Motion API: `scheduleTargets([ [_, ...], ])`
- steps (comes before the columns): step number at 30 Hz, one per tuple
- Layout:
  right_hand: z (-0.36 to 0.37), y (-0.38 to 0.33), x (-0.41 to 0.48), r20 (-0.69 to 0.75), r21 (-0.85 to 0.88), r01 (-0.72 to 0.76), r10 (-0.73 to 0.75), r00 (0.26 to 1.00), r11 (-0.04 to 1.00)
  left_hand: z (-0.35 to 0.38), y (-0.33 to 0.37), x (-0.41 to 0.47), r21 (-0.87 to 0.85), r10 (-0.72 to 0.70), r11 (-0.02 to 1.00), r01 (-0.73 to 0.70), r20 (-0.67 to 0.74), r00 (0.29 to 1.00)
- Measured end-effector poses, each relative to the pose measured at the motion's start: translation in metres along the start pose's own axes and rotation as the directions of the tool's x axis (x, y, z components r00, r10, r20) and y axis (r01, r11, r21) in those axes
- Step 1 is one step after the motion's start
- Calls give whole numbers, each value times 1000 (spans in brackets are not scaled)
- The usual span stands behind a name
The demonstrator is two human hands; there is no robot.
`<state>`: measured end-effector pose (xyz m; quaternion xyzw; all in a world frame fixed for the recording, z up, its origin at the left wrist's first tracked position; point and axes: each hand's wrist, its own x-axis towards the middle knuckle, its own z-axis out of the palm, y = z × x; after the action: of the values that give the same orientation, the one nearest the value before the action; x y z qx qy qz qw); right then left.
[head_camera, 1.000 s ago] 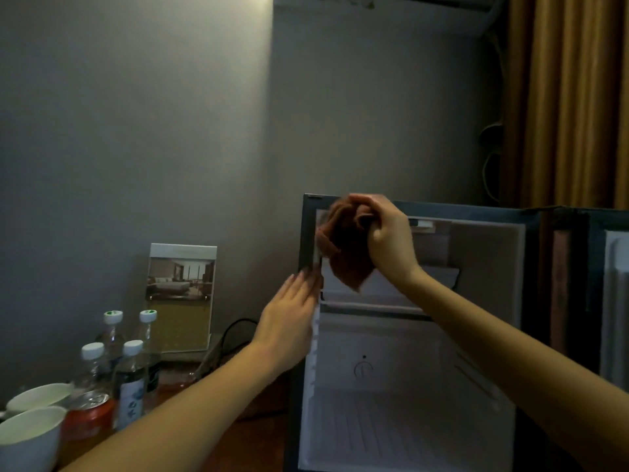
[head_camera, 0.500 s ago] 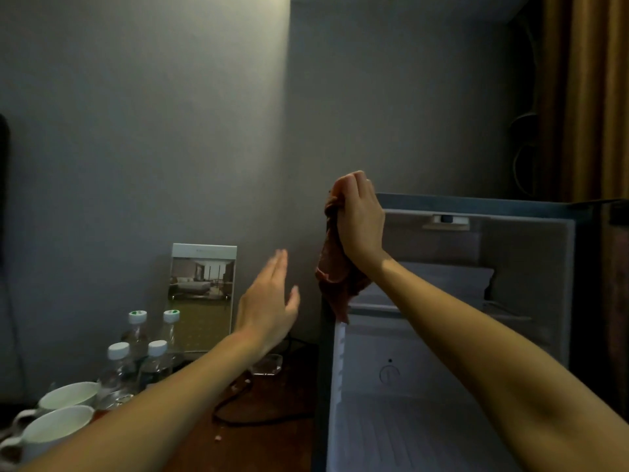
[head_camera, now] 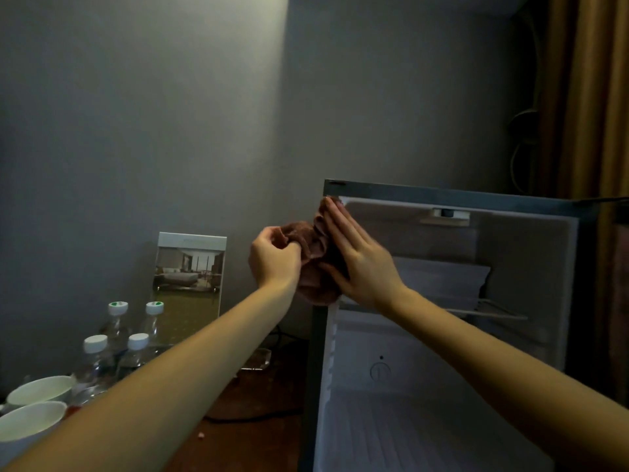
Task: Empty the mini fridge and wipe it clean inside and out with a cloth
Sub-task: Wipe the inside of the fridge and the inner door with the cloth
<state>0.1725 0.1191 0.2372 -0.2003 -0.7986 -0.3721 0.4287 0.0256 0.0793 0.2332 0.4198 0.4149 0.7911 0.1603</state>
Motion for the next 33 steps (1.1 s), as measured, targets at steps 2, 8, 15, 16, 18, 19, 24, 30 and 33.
scheduleTargets([
  [2,1,4,15,-39,-52,9,-11,999,999,3,9,-2,-47,61,997,-61,-8,998],
  [8,5,13,43,-76,3,26,-25,997,1000,7,28,-10,-121,220,970,-212,56,974],
  [15,32,-13,-49,64,117,135,-143,988,984,-34,-55,-36,172,95,976,-136,227,969],
  [16,35,-22,-67,97,131,137,-150,984,982,-41,-70,-44,215,21,974,-75,242,970],
  [18,44,-38,-104,183,166,120,-150,972,979,-55,-102,-58,323,-171,943,79,267,948],
  [19,49,-47,-122,247,182,108,-151,957,977,-61,-116,-65,379,-256,914,142,271,928],
  [24,71,-81,-191,408,254,157,-253,877,954,-82,-152,-101,633,-581,710,307,281,764],
  [30,75,-104,-228,482,272,299,-398,781,915,-91,-160,-128,770,-811,517,375,300,501],
  [33,72,-120,-236,577,380,202,-403,711,902,-98,-165,-139,809,-866,474,348,357,350],
])
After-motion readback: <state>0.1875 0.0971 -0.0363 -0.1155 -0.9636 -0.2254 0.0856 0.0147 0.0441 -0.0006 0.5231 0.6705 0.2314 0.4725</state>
